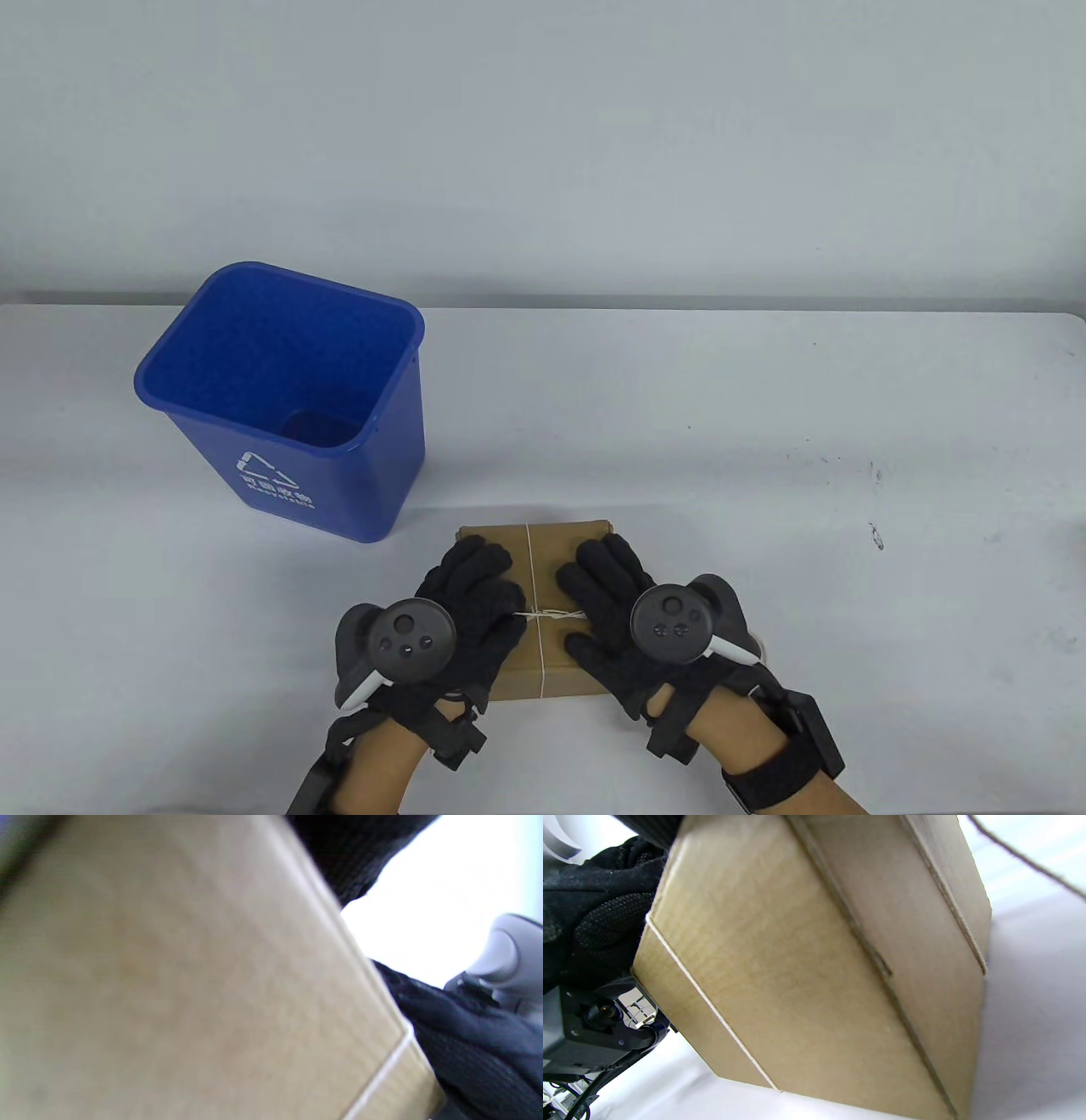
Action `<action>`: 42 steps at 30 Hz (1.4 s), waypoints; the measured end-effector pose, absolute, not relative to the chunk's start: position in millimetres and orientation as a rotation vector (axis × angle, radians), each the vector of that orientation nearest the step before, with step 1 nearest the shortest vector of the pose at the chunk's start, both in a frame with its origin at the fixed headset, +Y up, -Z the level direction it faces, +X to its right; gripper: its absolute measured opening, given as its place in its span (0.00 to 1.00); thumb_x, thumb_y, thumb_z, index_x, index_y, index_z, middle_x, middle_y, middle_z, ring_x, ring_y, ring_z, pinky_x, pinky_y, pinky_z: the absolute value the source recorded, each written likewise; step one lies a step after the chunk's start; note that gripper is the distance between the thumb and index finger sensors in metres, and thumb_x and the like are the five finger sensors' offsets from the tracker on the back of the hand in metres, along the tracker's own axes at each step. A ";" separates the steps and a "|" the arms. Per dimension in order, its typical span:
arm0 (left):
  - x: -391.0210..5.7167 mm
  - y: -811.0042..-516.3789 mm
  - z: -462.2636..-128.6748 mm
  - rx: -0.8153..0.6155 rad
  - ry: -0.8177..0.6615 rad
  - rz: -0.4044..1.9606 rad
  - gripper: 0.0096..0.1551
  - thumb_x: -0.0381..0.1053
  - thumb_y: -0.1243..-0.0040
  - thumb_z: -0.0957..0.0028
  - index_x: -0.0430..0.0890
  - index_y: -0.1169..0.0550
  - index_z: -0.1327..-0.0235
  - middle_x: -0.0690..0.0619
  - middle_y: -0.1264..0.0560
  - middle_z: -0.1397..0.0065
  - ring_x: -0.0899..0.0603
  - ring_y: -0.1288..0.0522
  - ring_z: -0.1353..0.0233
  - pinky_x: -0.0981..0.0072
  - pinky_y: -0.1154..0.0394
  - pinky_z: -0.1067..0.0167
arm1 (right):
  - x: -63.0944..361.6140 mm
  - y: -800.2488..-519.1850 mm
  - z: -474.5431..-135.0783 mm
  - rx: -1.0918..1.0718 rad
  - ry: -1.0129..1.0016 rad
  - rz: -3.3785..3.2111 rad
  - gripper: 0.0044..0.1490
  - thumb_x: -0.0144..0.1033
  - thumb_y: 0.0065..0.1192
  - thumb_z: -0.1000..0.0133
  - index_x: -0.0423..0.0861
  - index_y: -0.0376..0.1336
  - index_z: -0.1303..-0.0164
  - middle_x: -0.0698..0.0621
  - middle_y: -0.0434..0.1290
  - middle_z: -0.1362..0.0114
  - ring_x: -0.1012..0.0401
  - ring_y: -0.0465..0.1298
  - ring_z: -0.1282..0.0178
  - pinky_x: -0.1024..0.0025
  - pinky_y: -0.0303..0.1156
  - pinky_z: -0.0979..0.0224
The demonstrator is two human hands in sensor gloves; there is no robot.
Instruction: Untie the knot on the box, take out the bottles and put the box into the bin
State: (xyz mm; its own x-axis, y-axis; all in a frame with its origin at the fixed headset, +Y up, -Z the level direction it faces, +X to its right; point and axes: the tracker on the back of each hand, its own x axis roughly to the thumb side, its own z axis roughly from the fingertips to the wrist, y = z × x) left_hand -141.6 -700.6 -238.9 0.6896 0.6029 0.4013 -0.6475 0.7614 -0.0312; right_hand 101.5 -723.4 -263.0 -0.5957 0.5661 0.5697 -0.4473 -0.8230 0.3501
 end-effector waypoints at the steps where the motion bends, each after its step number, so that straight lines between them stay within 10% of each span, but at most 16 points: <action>1: -143.5 -700.1 -238.8 0.121 -0.402 0.705 0.23 0.50 0.34 0.47 0.45 0.22 0.41 0.41 0.38 0.19 0.26 0.44 0.16 0.21 0.43 0.29 | 101.6 -723.4 -263.1 0.930 0.228 2.376 0.47 0.53 0.45 0.42 0.42 0.39 0.19 0.42 0.29 0.18 0.37 0.27 0.21 0.26 0.42 0.29; 42: -265.8 -699.5 -239.9 0.112 0.019 0.546 0.23 0.49 0.32 0.48 0.42 0.20 0.42 0.42 0.30 0.23 0.23 0.34 0.22 0.21 0.42 0.30 | 101.6 -724.1 -262.9 0.928 0.217 2.367 0.47 0.53 0.44 0.42 0.42 0.39 0.19 0.42 0.29 0.18 0.37 0.27 0.21 0.27 0.42 0.29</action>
